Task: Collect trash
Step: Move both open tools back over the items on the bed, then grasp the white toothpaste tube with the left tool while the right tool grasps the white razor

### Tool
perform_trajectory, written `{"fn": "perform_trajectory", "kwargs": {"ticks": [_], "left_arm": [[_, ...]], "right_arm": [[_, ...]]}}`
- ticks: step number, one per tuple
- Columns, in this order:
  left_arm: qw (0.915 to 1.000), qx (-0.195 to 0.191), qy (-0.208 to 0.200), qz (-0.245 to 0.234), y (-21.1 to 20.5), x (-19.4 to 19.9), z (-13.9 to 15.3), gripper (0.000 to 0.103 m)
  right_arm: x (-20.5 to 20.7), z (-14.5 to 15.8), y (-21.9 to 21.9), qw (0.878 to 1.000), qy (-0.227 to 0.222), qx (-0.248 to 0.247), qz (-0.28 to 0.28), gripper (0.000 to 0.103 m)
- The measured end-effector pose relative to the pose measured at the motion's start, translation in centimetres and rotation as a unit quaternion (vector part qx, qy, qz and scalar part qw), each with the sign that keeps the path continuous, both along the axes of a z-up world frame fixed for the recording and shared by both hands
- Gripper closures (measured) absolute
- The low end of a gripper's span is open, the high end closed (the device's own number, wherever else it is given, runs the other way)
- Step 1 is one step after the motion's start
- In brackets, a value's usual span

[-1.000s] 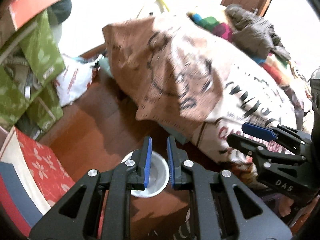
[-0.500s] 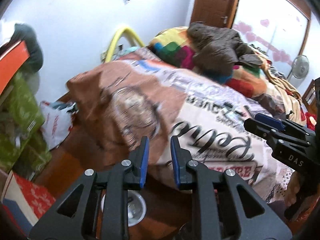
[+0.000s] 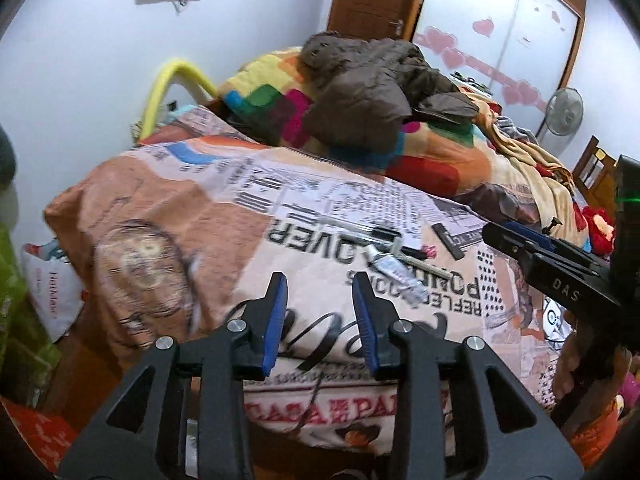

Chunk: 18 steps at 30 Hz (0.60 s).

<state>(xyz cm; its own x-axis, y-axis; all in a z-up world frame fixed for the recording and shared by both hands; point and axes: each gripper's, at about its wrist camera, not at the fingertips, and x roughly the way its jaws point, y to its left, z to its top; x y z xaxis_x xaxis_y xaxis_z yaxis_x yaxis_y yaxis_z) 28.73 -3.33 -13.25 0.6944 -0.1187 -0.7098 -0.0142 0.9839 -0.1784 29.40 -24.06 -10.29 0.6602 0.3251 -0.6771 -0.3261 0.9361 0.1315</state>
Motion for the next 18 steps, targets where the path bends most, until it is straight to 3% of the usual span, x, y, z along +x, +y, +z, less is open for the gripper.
{"fn": "perform_trajectory", "kwargs": {"ticks": [4,11,18], "left_arm": [[0.9992,-0.021,0.031,-0.012,-1.2,3.5,-2.7,0.068],[0.9934,-0.056,0.094,-0.036,-3.4,8.0,-7.7,0.068],[0.9896,-0.076,0.109,-0.055,-5.8,10.9,-9.4,0.068]], "right_arm": [[3.2,-2.6,-1.4,0.999,0.045,0.021,-0.016,0.063],[5.9,-8.7,-2.4,0.994,0.112,-0.001,-0.017,0.063],[6.7,-10.0,-3.0,0.993,0.120,-0.010,-0.016,0.063]]}}
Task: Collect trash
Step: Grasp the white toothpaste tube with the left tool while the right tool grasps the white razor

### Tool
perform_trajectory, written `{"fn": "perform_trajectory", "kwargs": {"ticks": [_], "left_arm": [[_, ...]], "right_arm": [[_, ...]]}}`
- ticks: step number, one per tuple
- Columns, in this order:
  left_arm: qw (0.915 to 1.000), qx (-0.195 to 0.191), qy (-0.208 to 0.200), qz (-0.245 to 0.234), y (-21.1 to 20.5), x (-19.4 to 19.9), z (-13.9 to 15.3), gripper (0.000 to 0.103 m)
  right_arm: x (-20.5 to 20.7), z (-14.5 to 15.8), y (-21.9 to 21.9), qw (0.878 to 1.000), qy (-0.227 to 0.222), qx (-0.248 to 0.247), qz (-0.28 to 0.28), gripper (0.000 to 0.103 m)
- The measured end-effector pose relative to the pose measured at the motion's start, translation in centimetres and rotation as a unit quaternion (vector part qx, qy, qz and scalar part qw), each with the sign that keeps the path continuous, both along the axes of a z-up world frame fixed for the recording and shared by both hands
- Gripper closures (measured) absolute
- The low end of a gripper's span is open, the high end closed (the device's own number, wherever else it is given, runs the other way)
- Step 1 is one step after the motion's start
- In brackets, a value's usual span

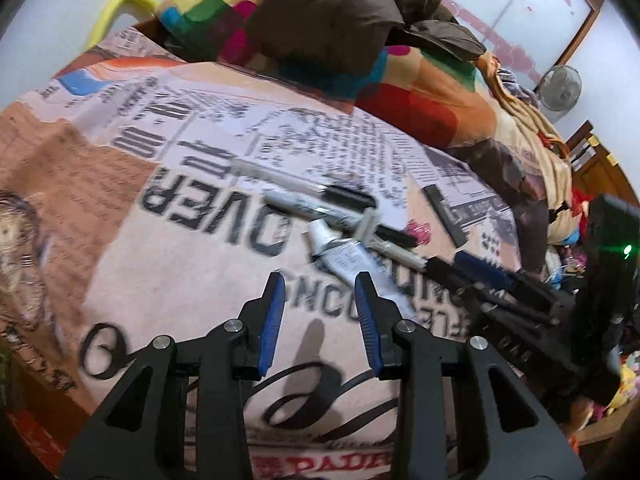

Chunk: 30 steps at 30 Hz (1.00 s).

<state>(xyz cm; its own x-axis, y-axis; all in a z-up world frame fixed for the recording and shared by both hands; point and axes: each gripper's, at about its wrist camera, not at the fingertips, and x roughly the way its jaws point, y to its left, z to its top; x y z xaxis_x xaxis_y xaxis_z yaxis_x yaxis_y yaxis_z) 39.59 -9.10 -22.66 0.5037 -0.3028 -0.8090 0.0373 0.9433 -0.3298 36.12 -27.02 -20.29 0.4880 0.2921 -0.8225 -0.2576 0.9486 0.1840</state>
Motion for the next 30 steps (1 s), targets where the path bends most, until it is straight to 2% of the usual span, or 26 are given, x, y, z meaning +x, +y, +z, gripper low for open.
{"fn": "perform_trajectory", "kwargs": {"ticks": [3,10,16,20,26,27,28,30], "left_arm": [[0.9998,-0.018,0.004,0.002,-1.1,1.1,-0.6,0.068],[0.9999,0.011,0.010,-0.008,-3.7,2.3,-2.4,0.066],[0.9992,0.040,0.006,0.006,-3.0,1.9,-2.8,0.066],[0.9970,0.076,0.003,0.019,-2.1,1.2,-2.7,0.066],[0.9971,0.071,0.006,0.027,-0.5,0.5,-2.8,0.066],[0.9979,0.058,0.008,0.029,-0.2,0.4,-2.7,0.066],[0.9985,0.047,0.009,0.027,-0.2,0.3,-2.6,0.066],[0.9993,0.033,0.010,0.017,-0.4,0.3,-2.4,0.066]], "right_arm": [[0.5,-0.5,-0.9,1.000,0.011,-0.003,-0.006,0.063],[0.8,-0.7,-3.0,1.000,0.022,0.016,-0.015,0.063],[1.0,-0.9,-2.3,0.999,0.028,0.035,-0.002,0.062],[0.6,-0.8,-1.4,0.999,0.026,0.029,0.016,0.062],[-0.3,-1.0,0.9,0.998,0.018,0.003,0.057,0.063],[-0.5,-1.0,1.4,0.998,0.018,-0.002,0.066,0.068],[-0.7,-1.1,1.7,0.997,0.019,-0.005,0.075,0.078],[-0.9,-1.1,2.0,0.996,0.023,-0.010,0.086,0.084]]}}
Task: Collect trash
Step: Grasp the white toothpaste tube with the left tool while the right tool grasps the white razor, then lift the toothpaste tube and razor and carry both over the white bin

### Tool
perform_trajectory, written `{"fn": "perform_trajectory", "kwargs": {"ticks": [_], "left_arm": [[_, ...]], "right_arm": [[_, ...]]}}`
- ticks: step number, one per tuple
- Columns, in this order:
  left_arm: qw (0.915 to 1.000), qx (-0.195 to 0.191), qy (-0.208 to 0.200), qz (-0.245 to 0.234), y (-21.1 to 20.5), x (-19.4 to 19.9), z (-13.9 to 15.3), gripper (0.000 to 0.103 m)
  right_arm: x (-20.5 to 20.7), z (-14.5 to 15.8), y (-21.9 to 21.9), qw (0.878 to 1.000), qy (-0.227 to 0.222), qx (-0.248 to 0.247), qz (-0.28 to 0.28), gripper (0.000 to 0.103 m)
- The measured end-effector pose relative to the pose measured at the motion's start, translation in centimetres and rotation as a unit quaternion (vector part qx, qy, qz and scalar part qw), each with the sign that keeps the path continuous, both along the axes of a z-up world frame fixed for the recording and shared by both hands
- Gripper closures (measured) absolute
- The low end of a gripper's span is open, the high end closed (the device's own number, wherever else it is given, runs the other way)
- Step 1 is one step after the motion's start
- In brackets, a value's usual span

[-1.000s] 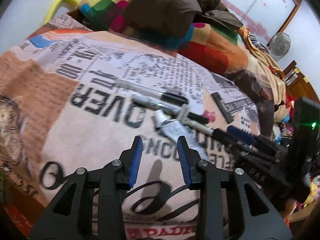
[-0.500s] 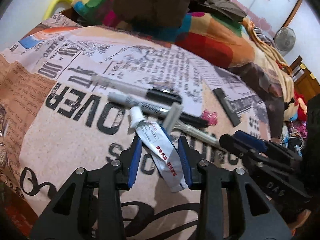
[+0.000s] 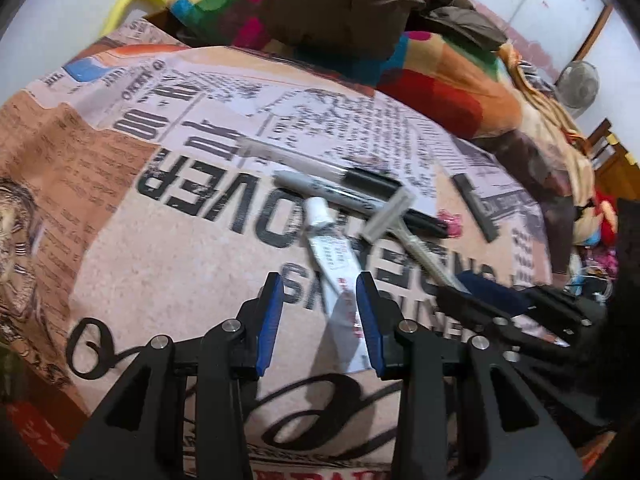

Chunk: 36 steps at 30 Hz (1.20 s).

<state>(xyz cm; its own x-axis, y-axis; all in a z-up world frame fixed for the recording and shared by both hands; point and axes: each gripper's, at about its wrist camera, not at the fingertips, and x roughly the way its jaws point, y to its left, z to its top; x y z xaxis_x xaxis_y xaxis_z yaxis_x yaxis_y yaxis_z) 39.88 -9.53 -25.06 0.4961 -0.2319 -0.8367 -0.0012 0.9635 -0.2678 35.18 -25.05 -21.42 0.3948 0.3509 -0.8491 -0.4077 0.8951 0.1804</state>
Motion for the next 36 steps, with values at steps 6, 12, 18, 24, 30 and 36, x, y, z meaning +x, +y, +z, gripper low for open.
{"fn": "perform_trajectory", "kwargs": {"ticks": [6,12,18,24,30,36], "left_arm": [[0.9993,0.031,0.005,-0.019,-2.0,0.9,-0.1,0.066],[0.9995,0.007,-0.003,0.029,0.0,3.0,-0.4,0.066],[0.9998,0.009,-0.011,0.014,-0.4,4.2,-0.5,0.086],[0.9990,0.004,-0.038,0.025,0.5,2.2,0.5,0.086],[0.9972,0.005,-0.067,0.032,2.9,-0.4,2.7,0.086],[0.9952,-0.010,-0.077,0.060,5.1,-2.7,3.4,0.086]], "right_arm": [[-0.5,-0.3,0.8,0.999,-0.032,-0.035,-0.002,0.090],[-0.2,-0.2,0.4,0.999,-0.027,-0.025,-0.004,0.090],[0.1,-0.2,0.3,1.000,-0.014,-0.003,-0.006,0.090],[0.5,-0.3,0.8,1.000,-0.008,0.013,-0.009,0.090],[0.5,-0.4,2.1,0.999,-0.034,-0.010,-0.013,0.090],[-0.1,-0.5,4.1,0.995,-0.069,-0.067,-0.017,0.091]]}}
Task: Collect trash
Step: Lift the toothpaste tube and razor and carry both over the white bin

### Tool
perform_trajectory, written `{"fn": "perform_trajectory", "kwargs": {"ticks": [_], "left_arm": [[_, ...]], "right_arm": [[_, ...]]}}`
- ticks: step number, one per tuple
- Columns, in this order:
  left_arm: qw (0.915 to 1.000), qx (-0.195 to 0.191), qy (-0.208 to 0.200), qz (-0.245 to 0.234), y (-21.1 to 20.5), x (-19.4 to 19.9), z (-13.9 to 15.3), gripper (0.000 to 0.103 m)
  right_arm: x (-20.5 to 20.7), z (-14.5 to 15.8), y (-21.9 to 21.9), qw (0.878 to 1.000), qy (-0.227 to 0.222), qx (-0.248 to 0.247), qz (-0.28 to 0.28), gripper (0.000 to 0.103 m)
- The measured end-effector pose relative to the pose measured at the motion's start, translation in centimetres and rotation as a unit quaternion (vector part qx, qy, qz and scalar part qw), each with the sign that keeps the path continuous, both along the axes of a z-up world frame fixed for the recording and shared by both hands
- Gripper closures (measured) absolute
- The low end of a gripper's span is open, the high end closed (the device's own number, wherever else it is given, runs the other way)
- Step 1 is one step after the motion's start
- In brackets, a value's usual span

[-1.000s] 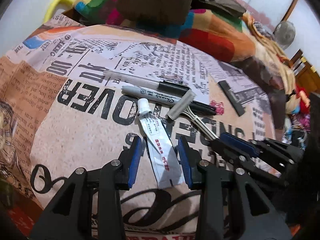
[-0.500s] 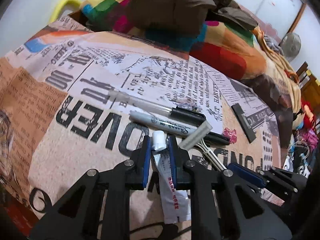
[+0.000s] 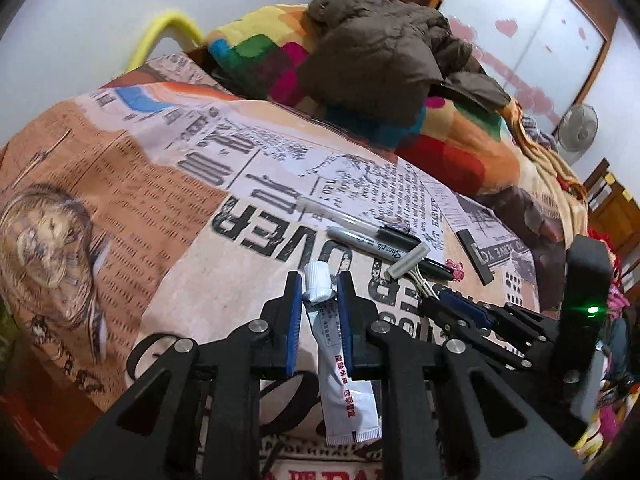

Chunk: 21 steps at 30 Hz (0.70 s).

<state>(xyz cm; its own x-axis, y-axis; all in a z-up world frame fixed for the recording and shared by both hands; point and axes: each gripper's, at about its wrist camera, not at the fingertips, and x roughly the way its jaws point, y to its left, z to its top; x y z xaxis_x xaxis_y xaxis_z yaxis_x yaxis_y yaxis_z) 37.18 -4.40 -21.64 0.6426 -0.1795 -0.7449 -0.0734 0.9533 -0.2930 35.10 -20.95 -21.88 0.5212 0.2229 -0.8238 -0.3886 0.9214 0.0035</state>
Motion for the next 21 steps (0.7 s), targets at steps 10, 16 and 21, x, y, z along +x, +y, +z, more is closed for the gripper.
{"fn": "perform_trajectory", "kwargs": {"ticks": [10,16,21], "left_arm": [[0.9998,0.015,-0.005,0.014,1.6,-2.2,1.5,0.086],[0.9992,0.025,-0.026,0.015,2.4,-4.3,4.2,0.086],[0.9974,0.048,-0.049,0.020,3.2,-7.0,7.0,0.086]], "right_arm": [[-1.0,1.6,0.8,0.998,0.007,0.059,0.001,0.094],[-3.0,4.2,1.7,0.996,-0.011,0.085,0.006,0.094],[-5.0,6.4,2.6,0.995,-0.025,0.100,0.007,0.094]]}}
